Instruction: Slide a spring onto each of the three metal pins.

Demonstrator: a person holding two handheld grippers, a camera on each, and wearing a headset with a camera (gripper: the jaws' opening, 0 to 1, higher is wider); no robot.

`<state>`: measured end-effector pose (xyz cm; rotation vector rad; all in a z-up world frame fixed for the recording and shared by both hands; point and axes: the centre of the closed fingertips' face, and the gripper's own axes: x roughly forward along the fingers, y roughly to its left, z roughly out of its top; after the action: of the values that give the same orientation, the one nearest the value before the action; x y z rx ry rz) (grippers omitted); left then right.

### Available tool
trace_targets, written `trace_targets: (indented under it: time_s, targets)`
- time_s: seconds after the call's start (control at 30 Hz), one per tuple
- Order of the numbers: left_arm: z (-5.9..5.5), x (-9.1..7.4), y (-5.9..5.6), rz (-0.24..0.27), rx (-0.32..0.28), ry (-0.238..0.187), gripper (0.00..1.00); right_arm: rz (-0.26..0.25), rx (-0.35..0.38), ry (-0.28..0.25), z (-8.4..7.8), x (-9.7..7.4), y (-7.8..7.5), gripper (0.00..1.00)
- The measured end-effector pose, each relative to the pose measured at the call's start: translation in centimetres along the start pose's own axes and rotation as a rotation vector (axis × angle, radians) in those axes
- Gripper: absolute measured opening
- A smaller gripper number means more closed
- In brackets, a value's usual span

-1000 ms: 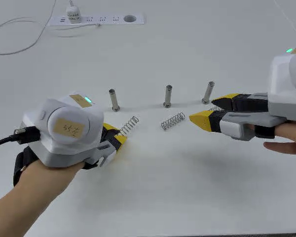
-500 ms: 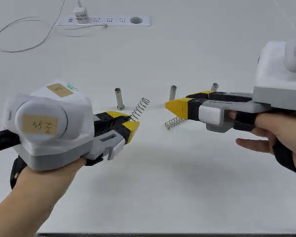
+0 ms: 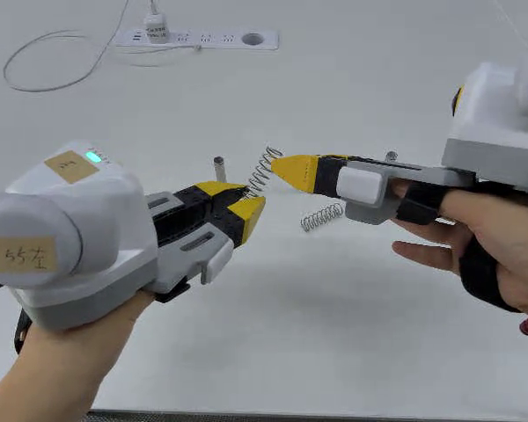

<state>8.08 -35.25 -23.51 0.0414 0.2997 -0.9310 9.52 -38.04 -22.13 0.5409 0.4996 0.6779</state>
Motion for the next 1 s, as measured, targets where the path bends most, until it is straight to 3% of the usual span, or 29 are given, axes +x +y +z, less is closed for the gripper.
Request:
trace_targets:
  time_s: [0.43,0.63,1.0]
  targets:
    - [1.1,-0.3,-0.8,-0.014,-0.018,-0.055,0.10,0.049,0.065,-0.050,0.6,0.6,1.3,0.19]
    - [1.1,-0.4,-1.0,-0.016,-0.027,-0.056,0.10,0.080,0.086,-0.054,0.7,0.8,2.0,0.13]
    - [0.9,-0.4,-0.7,-0.008,-0.039,-0.035,0.11,0.108,0.001,-0.047,0.7,0.9,3.0,0.11]
